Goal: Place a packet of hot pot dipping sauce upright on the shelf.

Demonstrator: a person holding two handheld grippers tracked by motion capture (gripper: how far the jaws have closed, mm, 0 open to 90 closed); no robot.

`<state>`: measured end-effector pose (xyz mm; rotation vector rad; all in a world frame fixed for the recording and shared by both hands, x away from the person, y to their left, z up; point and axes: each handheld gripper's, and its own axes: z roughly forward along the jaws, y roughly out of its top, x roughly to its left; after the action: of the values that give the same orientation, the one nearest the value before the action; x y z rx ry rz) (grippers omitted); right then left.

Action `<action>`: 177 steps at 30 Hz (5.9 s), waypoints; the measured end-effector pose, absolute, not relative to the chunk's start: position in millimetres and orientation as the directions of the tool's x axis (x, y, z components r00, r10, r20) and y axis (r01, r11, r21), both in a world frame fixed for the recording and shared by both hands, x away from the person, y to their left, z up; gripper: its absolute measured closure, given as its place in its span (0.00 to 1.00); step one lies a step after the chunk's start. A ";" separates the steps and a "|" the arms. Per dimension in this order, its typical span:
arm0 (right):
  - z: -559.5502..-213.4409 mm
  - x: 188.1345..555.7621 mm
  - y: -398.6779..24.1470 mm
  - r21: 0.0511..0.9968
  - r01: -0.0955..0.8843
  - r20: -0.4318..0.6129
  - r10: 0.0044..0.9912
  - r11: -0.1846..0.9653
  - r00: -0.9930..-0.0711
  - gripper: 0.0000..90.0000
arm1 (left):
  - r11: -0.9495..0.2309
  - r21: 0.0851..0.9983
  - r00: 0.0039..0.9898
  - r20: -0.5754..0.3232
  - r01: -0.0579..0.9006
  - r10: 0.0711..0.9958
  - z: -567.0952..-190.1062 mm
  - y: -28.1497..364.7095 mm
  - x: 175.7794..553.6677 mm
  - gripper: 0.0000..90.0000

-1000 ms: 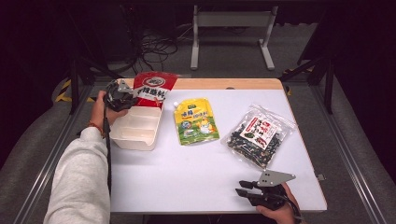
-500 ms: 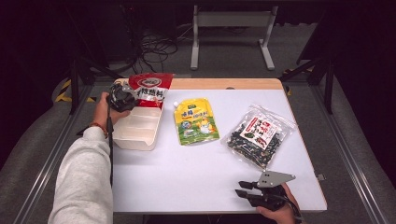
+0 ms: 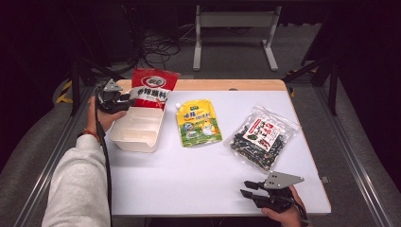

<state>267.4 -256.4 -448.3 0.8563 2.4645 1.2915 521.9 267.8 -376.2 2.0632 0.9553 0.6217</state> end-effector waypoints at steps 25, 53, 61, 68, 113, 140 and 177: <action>-436.4 288.2 -262.9 0.839 0.365 0.042 0.621 0.403 -0.782 0.85 | -0.367 0.906 0.678 0.136 0.209 0.722 -368.5 241.3 367.4 0.44; -416.9 305.3 -315.5 0.865 0.373 -0.059 0.806 0.336 -0.589 0.81 | -0.468 0.839 0.795 0.073 0.278 0.602 -444.0 200.7 298.1 0.32; -426.1 325.0 -356.3 0.854 0.501 0.087 0.910 0.142 -0.406 0.64 | -0.488 0.827 0.790 0.090 0.281 0.607 -449.1 201.9 304.2 0.31; -443.7 336.7 -349.0 0.791 0.592 0.125 0.905 0.157 -0.407 0.41 | -0.457 0.813 0.745 0.044 0.360 0.665 -450.3 223.8 310.0 0.44; -450.6 369.9 -336.7 0.737 0.658 0.335 0.765 0.150 -0.550 0.83 | -0.484 0.809 0.893 -0.105 0.333 0.438 -449.5 145.9 328.5 0.32; -454.6 347.8 -313.9 0.774 0.579 0.293 0.667 0.254 -0.685 0.84 | -0.444 0.724 0.846 -0.403 0.528 0.349 -468.2 27.8 418.9 0.19; -422.2 317.9 -283.9 0.878 0.360 0.076 0.651 0.315 -0.755 0.63 | -0.232 0.962 0.963 -0.084 0.146 0.257 -376.1 89.6 366.5 0.90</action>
<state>317.9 -283.9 -422.2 0.9117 2.2932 1.4148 366.5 89.6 -376.1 1.8122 0.2969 0.1063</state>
